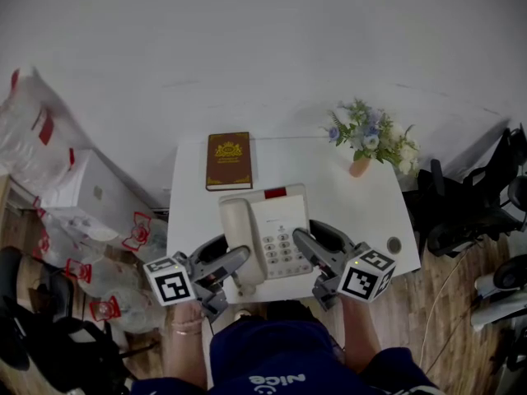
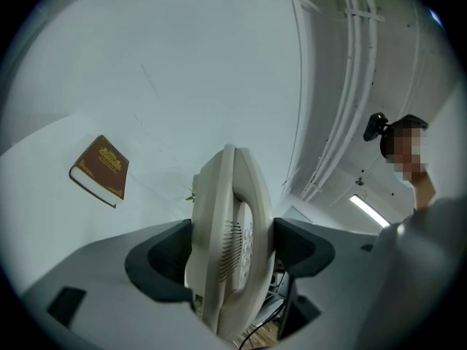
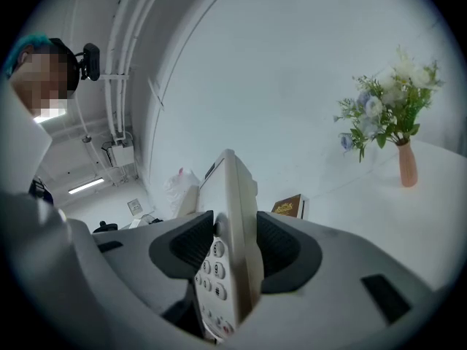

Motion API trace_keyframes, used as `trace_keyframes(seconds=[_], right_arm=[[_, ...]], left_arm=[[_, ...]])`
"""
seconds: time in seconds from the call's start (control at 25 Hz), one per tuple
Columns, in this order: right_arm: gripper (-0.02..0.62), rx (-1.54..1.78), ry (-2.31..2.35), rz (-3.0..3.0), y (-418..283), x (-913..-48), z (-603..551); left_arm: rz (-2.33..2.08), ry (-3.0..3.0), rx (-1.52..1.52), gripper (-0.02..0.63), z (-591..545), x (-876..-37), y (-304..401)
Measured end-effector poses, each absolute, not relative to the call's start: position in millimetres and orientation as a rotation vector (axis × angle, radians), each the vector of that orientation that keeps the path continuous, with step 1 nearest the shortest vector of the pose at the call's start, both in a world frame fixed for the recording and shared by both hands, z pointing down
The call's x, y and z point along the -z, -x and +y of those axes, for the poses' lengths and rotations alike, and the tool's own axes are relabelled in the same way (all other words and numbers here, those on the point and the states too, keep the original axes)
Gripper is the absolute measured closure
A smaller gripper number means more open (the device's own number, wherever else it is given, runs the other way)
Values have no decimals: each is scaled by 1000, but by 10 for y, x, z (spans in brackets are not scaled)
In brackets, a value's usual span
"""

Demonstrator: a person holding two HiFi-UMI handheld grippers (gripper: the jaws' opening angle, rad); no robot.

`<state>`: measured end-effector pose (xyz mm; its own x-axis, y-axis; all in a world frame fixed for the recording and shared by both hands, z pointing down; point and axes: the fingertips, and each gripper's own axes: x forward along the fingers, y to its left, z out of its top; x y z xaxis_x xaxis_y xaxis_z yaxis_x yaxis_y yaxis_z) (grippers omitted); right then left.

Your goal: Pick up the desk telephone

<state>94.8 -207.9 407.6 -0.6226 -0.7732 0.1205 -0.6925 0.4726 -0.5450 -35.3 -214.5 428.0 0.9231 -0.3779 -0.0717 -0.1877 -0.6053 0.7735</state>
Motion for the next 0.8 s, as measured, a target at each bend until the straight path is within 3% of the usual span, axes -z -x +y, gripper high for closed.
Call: trace_keyframes(seconds=[0.8], right_arm=[[396,484,1219,2556,-977,-3183,-1833]], left_arm=[[-410,-2477,421,242,-1941,-3374,348]])
